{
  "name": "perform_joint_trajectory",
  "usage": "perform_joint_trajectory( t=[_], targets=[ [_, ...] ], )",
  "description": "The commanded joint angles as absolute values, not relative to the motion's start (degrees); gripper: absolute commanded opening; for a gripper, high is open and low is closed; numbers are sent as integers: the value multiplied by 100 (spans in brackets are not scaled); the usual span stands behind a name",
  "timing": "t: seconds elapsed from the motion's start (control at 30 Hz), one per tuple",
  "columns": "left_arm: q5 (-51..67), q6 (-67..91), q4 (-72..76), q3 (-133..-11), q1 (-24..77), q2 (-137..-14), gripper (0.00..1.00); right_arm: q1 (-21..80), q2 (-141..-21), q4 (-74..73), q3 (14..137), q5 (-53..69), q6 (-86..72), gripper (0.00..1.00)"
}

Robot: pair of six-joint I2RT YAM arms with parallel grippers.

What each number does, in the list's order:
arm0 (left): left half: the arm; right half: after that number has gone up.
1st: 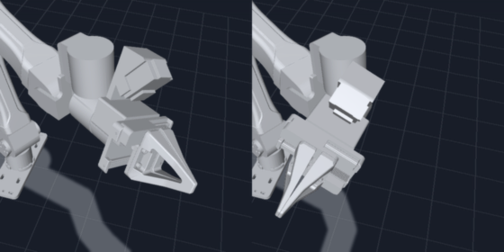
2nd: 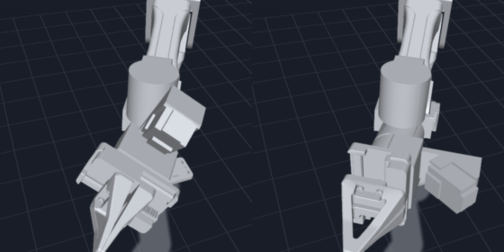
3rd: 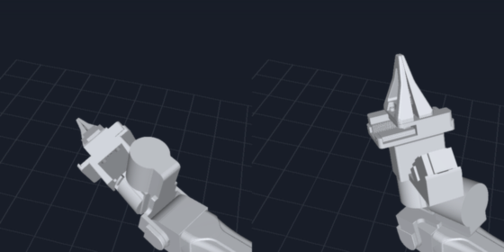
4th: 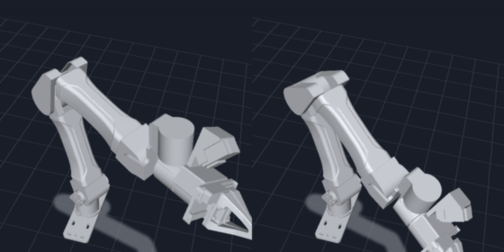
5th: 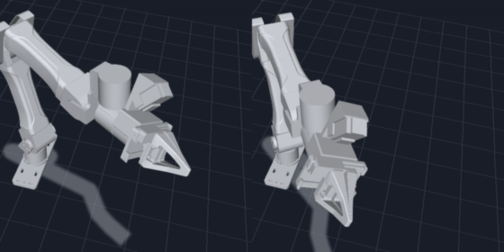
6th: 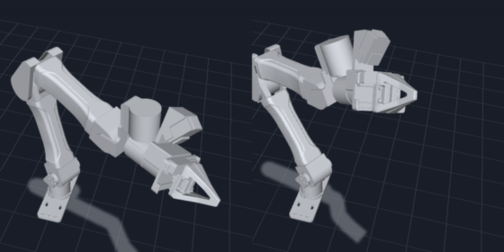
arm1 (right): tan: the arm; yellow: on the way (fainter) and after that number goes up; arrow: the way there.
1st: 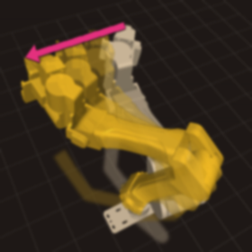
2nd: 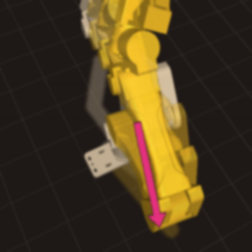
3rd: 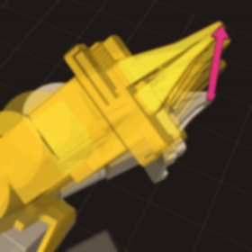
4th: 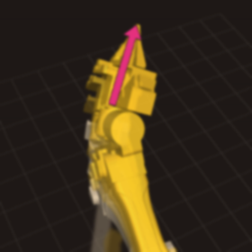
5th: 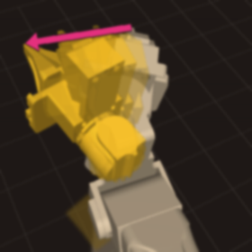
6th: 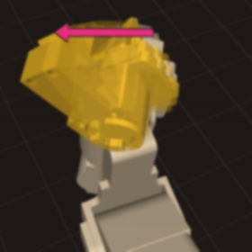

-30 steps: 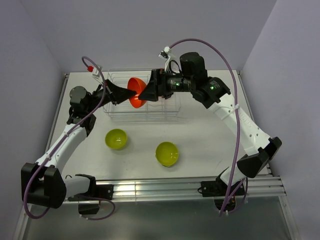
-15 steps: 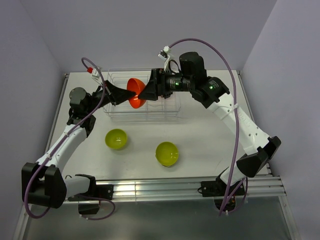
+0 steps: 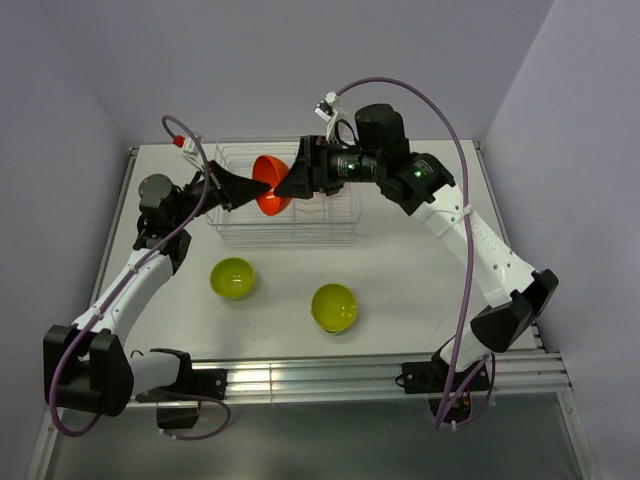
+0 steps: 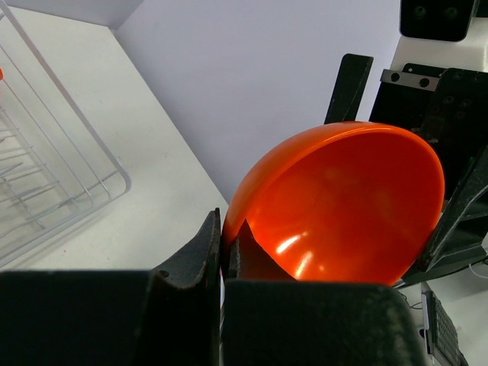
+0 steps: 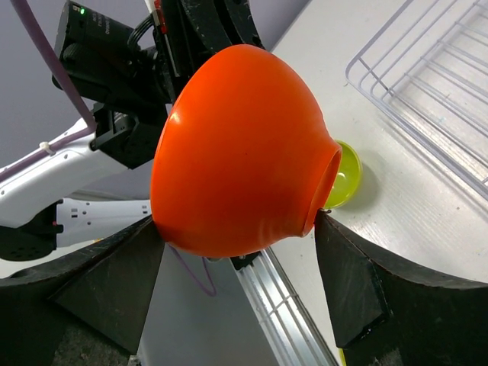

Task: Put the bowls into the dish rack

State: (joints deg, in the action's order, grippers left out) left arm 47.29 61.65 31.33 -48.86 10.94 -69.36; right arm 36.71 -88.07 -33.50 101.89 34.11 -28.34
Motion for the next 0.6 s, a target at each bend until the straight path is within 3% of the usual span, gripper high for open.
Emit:
perform_joint_trajectory(
  t=[0.0, 0.43, 0.57],
  targets=[
    [4711, 6205, 3366, -5001, 1090, -6891, 0, 3647, -8921, -3138, 10301, 3392, -2909, 85],
    [4729, 6135, 3217, -5045, 1107, -6882, 0, 3647, -9044, -3094, 10362, 3401, -2935, 86],
    [4711, 6135, 3199, -5010, 1099, -6873, 0, 3656, -9044, -3067, 10318, 3437, -2936, 81]
  ],
)
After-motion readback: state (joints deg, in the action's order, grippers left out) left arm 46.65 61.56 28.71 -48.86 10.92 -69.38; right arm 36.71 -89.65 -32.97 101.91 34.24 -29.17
